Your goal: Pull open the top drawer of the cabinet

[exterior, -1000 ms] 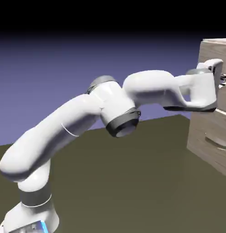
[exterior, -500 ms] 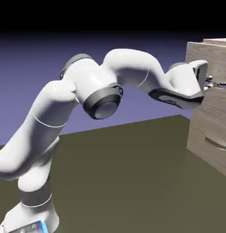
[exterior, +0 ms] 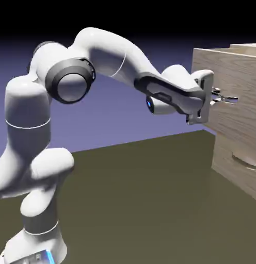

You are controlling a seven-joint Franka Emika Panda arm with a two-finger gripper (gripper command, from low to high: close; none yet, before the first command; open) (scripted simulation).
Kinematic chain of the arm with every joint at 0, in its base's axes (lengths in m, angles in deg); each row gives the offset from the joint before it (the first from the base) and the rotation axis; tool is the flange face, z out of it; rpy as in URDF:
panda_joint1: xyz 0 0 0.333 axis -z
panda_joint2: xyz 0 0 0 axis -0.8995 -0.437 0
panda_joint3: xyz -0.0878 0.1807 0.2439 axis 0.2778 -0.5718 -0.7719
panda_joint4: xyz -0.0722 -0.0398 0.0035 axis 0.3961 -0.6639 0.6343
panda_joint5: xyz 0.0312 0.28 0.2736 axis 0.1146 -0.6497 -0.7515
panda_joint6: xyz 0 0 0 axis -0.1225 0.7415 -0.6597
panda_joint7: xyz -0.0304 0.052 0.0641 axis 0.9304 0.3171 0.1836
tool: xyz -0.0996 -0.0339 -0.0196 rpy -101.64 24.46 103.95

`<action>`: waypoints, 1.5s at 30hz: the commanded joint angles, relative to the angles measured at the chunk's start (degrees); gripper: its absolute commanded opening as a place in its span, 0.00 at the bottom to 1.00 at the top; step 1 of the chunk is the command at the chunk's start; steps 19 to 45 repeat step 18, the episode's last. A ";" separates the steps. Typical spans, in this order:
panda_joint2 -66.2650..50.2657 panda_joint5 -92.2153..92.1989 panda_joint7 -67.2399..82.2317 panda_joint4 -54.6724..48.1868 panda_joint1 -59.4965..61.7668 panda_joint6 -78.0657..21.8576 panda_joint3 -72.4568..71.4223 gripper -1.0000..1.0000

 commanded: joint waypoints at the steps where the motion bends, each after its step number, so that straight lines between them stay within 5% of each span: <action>1: -0.04 0.00 -0.06 0.58 2.07 -0.15 -2.05 0.00; 15: 11.80 -4.65 12.27 14.43 29.01 -4.39 -30.26 0.00; 16: 11.80 -4.65 12.27 14.43 29.02 -4.39 -30.27 1.00; 45: 13.74 -5.38 13.80 16.50 31.09 -4.83 -32.34 1.00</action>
